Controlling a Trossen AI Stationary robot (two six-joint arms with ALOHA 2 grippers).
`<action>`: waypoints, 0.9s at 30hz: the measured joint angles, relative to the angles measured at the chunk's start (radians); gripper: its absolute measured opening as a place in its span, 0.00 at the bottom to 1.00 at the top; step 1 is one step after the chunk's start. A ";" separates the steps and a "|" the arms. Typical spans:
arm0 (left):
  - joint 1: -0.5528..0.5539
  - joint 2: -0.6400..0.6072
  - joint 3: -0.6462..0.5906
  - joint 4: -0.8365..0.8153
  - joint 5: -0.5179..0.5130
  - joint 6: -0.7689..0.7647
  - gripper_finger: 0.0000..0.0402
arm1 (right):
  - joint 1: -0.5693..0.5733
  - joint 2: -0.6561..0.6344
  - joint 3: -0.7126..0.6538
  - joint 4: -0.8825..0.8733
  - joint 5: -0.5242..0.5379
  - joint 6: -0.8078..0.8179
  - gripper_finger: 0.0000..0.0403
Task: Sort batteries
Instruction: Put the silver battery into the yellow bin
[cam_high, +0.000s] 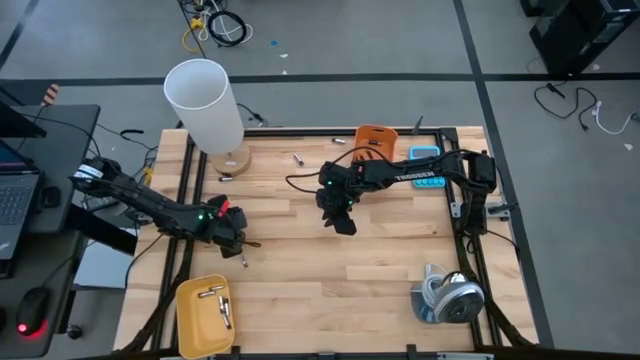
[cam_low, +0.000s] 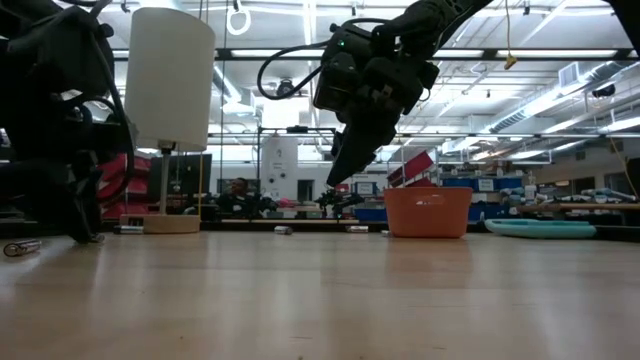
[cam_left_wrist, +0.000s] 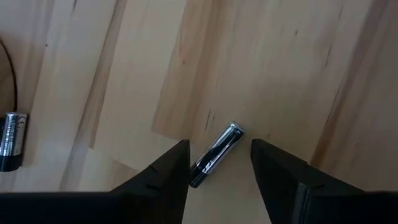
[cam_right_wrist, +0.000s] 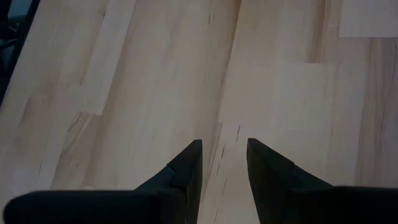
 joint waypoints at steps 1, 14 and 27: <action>0.000 0.000 0.000 -0.001 0.000 0.000 0.44 | 0.000 0.000 0.000 0.000 0.000 0.000 0.28; 0.000 -0.005 -0.040 0.047 0.031 -0.013 0.43 | 0.000 0.000 0.000 -0.048 0.000 -0.019 0.28; -0.001 -0.003 -0.040 0.064 0.066 -0.093 0.14 | 0.000 0.000 0.000 -0.076 0.000 -0.019 0.28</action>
